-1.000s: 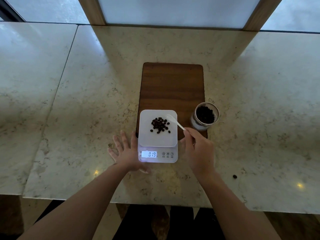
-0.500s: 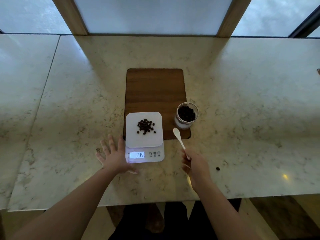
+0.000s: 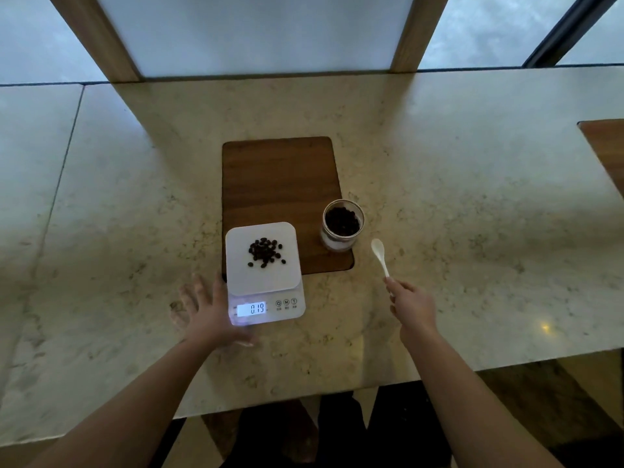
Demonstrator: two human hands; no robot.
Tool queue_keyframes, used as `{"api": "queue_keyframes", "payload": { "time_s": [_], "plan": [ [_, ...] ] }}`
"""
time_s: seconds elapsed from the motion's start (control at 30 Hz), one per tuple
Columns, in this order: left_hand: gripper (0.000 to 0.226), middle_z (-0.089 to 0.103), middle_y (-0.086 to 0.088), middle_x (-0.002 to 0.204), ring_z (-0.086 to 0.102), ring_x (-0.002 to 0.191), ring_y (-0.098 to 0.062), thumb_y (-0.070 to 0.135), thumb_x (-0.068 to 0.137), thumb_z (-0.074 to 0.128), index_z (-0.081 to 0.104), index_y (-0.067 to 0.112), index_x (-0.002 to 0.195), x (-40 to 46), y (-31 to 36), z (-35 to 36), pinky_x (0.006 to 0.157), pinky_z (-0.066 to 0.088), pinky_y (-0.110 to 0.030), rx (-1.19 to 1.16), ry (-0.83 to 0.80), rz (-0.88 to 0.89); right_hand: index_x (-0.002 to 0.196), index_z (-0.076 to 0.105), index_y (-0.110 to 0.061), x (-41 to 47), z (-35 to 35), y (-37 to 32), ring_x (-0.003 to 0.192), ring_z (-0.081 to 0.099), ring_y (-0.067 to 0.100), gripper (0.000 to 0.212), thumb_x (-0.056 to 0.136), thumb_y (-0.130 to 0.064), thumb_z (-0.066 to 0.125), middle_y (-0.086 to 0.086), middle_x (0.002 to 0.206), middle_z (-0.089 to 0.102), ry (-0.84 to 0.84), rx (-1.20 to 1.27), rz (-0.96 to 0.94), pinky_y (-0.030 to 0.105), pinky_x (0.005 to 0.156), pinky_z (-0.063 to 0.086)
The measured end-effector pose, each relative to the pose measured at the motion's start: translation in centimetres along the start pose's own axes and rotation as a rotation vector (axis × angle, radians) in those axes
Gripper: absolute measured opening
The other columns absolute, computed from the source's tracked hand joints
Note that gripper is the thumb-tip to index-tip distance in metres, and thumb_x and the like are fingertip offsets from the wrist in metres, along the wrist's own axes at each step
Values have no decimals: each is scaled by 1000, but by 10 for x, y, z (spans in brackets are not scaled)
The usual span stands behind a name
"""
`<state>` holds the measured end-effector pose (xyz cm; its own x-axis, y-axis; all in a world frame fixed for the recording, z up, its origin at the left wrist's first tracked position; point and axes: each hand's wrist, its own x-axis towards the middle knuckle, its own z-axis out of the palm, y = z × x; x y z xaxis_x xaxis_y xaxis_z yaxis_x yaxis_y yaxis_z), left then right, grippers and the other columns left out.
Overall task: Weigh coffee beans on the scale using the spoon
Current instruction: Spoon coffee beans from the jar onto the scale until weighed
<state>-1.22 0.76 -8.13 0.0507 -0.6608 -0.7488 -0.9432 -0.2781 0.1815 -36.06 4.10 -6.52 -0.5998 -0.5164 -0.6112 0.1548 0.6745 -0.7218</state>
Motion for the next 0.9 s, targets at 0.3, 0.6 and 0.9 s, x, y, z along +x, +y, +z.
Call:
{"api": "queue_keyframes", "payload": {
  "time_s": [0.3,0.6,0.9],
  "plan": [
    [166,-49,-10,149,-51,128,-37,74,38,86,-40,37,141,0,1,1,108,-13,-74,26,-5,-19,91,76,-22,43,21,-25,83,69,17,10,88,-31,73,-2,87,74,72,-126,-99,28,69,48],
    [167,-55,-8,143,-52,127,-38,75,39,85,-39,34,143,-2,3,-2,109,-12,-74,29,-16,-27,95,69,-22,41,32,-25,74,61,5,16,92,-38,67,-10,83,66,85,-421,-296,24,55,40],
    [164,-48,-11,150,-47,133,-39,69,42,88,-31,33,148,-12,10,-7,110,-13,-72,18,-9,-33,92,59,-23,42,38,-21,68,54,4,13,94,-35,58,-10,81,61,65,-700,-462,22,51,35]
  ]
}}
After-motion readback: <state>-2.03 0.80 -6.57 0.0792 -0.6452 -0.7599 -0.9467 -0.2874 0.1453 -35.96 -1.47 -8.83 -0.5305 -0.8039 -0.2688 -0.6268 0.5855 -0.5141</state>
